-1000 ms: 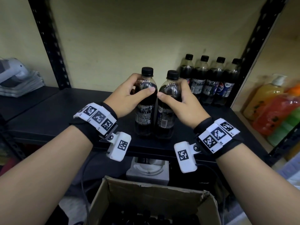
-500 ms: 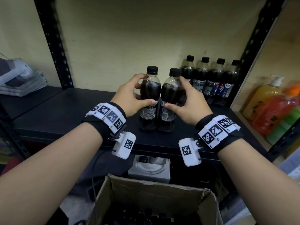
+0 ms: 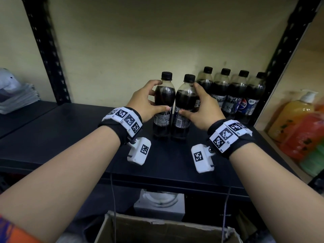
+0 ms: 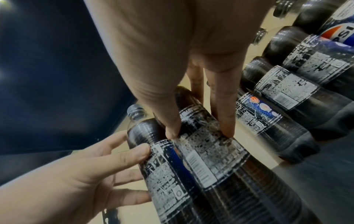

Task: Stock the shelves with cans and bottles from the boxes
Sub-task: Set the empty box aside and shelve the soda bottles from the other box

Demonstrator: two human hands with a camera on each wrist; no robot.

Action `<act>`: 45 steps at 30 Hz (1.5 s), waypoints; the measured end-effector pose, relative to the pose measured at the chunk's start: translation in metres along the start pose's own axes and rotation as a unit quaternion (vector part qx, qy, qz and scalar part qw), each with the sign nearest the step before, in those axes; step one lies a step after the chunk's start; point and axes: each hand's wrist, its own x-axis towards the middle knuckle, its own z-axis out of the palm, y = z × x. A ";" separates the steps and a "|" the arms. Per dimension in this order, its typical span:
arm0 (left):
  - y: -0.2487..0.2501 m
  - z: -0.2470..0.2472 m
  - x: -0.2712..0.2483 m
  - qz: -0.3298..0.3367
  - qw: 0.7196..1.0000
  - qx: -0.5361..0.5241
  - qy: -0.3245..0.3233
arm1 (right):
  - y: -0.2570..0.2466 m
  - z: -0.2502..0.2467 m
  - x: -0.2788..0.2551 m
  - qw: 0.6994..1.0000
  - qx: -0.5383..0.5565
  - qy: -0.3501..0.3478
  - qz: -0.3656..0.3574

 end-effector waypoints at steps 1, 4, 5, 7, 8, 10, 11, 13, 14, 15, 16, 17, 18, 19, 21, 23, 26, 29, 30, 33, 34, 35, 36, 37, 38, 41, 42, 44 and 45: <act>-0.002 0.001 0.006 0.000 1.000 -0.002 -0.001 | 0.002 0.002 0.006 1.000 0.004 0.002 0.001; -0.009 0.005 0.023 -0.001 1.000 -0.012 0.000 | 0.009 0.007 0.023 1.000 0.014 0.011 0.006; -0.011 0.007 0.029 -0.001 1.000 -0.015 0.002 | 0.011 0.008 0.027 1.000 0.017 0.014 0.009; -0.014 0.010 0.039 0.001 1.000 -0.022 0.007 | 0.015 0.010 0.036 0.999 0.022 0.018 0.014; -0.016 0.012 0.044 0.002 1.000 -0.026 0.011 | 0.017 0.011 0.040 0.999 0.023 0.021 0.015; -0.020 0.016 0.053 0.006 0.999 -0.032 0.023 | 0.020 0.014 0.047 0.999 0.017 0.032 0.009; -0.022 0.018 0.057 0.007 0.999 -0.036 0.028 | 0.022 0.015 0.051 0.999 0.013 0.037 0.006; -0.025 0.021 0.064 0.009 0.998 -0.047 0.036 | 0.025 0.019 0.057 0.999 0.014 0.045 0.001; -0.027 0.023 0.067 0.011 0.998 -0.054 0.039 | 0.026 0.021 0.060 0.999 0.018 0.050 -0.001; -0.029 0.025 0.071 0.014 0.997 -0.058 0.042 | 0.027 0.023 0.063 0.998 0.022 0.056 -0.003; -0.031 0.027 0.073 0.016 0.997 -0.062 0.045 | 0.029 0.025 0.066 0.998 0.024 0.062 -0.006; -0.032 0.028 0.075 0.020 0.996 -0.068 0.046 | 0.030 0.027 0.068 0.997 0.025 0.069 -0.012; -0.034 0.031 0.077 0.024 0.996 -0.075 0.048 | 0.032 0.030 0.070 0.997 0.027 0.074 -0.017; -0.035 0.033 0.078 0.028 0.995 -0.080 0.051 | 0.034 0.032 0.072 0.996 0.032 0.079 -0.020; -0.038 0.036 0.081 0.035 0.994 -0.086 0.058 | 0.039 0.036 0.076 0.995 0.044 0.089 -0.021; -0.040 0.040 0.083 0.046 0.993 -0.083 0.067 | 0.042 0.038 0.079 0.993 0.050 0.101 -0.022; -0.043 0.044 0.086 0.062 0.992 -0.080 0.077 | 0.045 0.040 0.082 0.992 0.059 0.108 -0.023; -0.046 0.047 0.090 0.068 0.991 -0.081 0.084 | 0.046 0.045 0.084 0.991 0.064 0.115 -0.016; -0.047 0.048 0.091 0.070 0.991 -0.081 0.085 | 0.047 0.046 0.084 0.991 0.065 0.117 -0.014; -0.050 0.051 0.094 0.078 0.989 -0.086 0.088 | 0.047 0.050 0.086 0.991 0.065 0.120 -0.014; -0.051 0.051 0.095 0.078 0.989 -0.085 0.088 | 0.047 0.050 0.087 0.991 0.067 0.117 -0.014; -0.052 0.052 0.097 0.079 0.990 -0.081 0.090 | 0.047 0.049 0.088 0.991 0.068 0.115 -0.015; -0.053 0.053 0.099 0.078 0.990 -0.077 0.092 | 0.047 0.049 0.089 0.991 0.068 0.111 -0.012; -0.054 0.053 0.101 0.080 0.990 -0.073 0.095 | 0.047 0.048 0.090 0.992 0.066 0.109 -0.008; -0.056 0.054 0.103 0.084 0.989 -0.066 0.098 | 0.046 0.047 0.092 0.992 0.062 0.108 -0.006; -0.060 0.055 0.109 0.079 0.990 -0.043 0.110 | 0.043 0.045 0.095 0.992 0.010 0.125 -0.011; -0.062 0.055 0.112 0.076 0.990 -0.036 0.110 | 0.041 0.044 0.096 0.991 -0.014 0.134 -0.015; -0.063 0.056 0.115 0.074 0.991 -0.028 0.104 | 0.040 0.043 0.097 0.988 -0.052 0.147 -0.018; -0.064 0.057 0.116 0.072 0.991 -0.025 0.106 | 0.040 0.042 0.098 0.987 -0.066 0.149 -0.012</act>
